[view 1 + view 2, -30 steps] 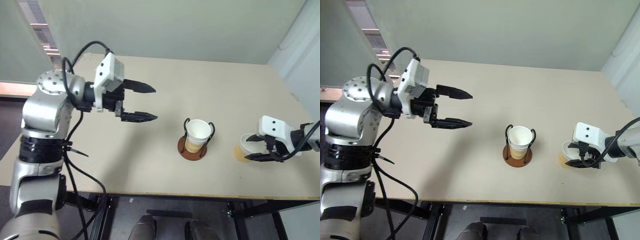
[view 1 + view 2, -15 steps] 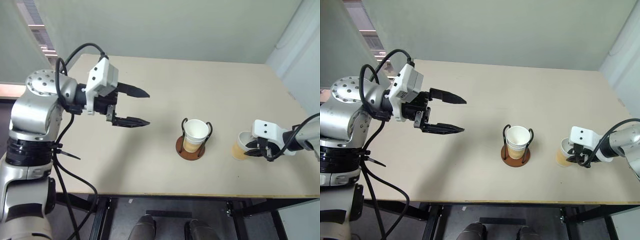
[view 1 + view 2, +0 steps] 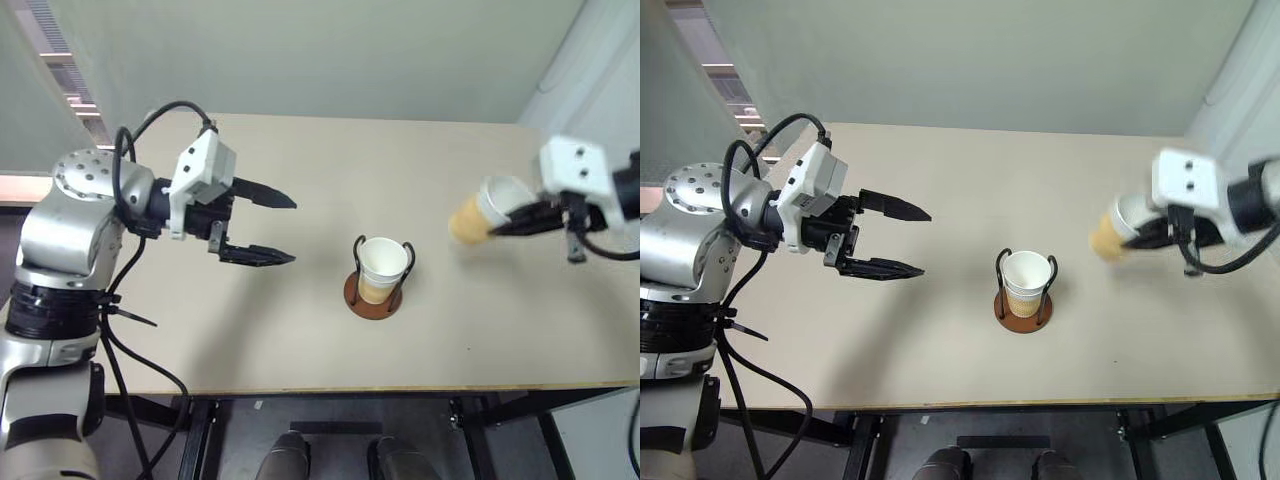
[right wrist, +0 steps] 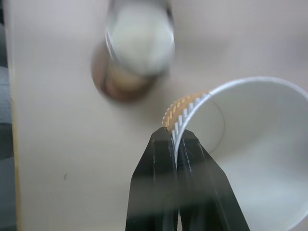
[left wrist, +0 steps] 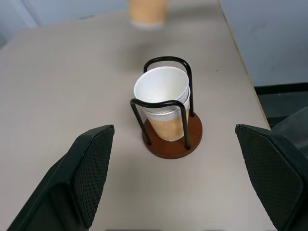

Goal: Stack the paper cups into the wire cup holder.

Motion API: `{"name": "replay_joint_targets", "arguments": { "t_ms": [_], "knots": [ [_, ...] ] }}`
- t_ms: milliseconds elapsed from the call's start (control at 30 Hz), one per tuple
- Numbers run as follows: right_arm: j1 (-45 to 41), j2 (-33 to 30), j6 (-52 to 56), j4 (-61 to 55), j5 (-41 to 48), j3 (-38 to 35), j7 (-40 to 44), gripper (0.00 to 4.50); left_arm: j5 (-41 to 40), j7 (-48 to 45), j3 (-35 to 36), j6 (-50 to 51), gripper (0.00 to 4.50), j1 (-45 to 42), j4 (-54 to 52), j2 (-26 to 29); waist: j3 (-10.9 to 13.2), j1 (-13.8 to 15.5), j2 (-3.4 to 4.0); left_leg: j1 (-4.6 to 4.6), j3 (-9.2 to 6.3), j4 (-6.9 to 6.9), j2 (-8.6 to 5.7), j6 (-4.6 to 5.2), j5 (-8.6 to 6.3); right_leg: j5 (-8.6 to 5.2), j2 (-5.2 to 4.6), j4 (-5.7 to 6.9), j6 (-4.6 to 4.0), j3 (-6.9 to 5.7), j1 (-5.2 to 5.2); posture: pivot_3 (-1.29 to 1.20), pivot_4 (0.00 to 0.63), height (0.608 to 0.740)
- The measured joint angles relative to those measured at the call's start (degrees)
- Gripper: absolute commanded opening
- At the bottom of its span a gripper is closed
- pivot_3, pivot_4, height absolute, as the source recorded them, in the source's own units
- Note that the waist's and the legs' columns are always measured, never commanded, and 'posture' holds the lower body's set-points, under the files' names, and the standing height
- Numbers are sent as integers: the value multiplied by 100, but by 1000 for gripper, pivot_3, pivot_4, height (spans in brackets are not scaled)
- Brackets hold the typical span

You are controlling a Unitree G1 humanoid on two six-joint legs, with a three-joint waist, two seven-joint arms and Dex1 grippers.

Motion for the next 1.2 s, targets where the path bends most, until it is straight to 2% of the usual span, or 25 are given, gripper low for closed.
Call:
{"name": "replay_joint_targets", "arguments": {
  "t_ms": [200, 400, 900, 1000, 1100, 1200],
  "knots": [
    [-700, 984, -105, 51, -154, 916, 369, 53, -17, -70, -55, 4, 4365, -32, -17, 29, 1, -3, 2, -18, -9, -17, 4, -18, 11, 1, 0, 7, -8, -8, -31, 0, 150, 740],
    [-916, 1575, -536, 440, -502, 1300, 401, 53, -21, -43, -42, 9, 4365, -57, -17, 170, 1, -2, 2, -38, -19, -25, 4, -30, 18, 0, -4, 3, -13, -12, -50, 0, 150, 740],
    [-799, 1677, -1604, 849, -920, 1845, 464, 53, -109, 192, -36, 56, 4365, -2, -142, 238, 1, -12, 2, -40, -28, -39, 10, -45, 27, 0, -3, 6, -30, -12, -54, 0, 150, 740],
    [-799, 1802, -1743, 952, -1089, 1870, 464, 611, -107, 196, -36, 52, 4365, -2, -142, 237, 1, -14, 2, -39, -29, -39, 11, -45, 28, 1, -3, 7, -32, -14, -55, 0, 150, 740],
    [-818, 1935, -1581, 1000, -1073, 1867, 465, 1615, -102, 198, -36, 41, 4365, -2, -142, 237, 1, -15, 2, -40, -29, -41, 11, -47, 29, 1, -2, 6, -34, -14, -56, 0, 150, 740],
    [-885, 2057, -910, 1076, -875, 1686, 420, 2639, -85, 194, -37, 4, 4365, -2, -142, 241, 1, -9, 2, -40, -29, -48, 11, -56, 34, 0, -2, 5, -37, -15, -57, 0, 150, 740]
  ]
}}
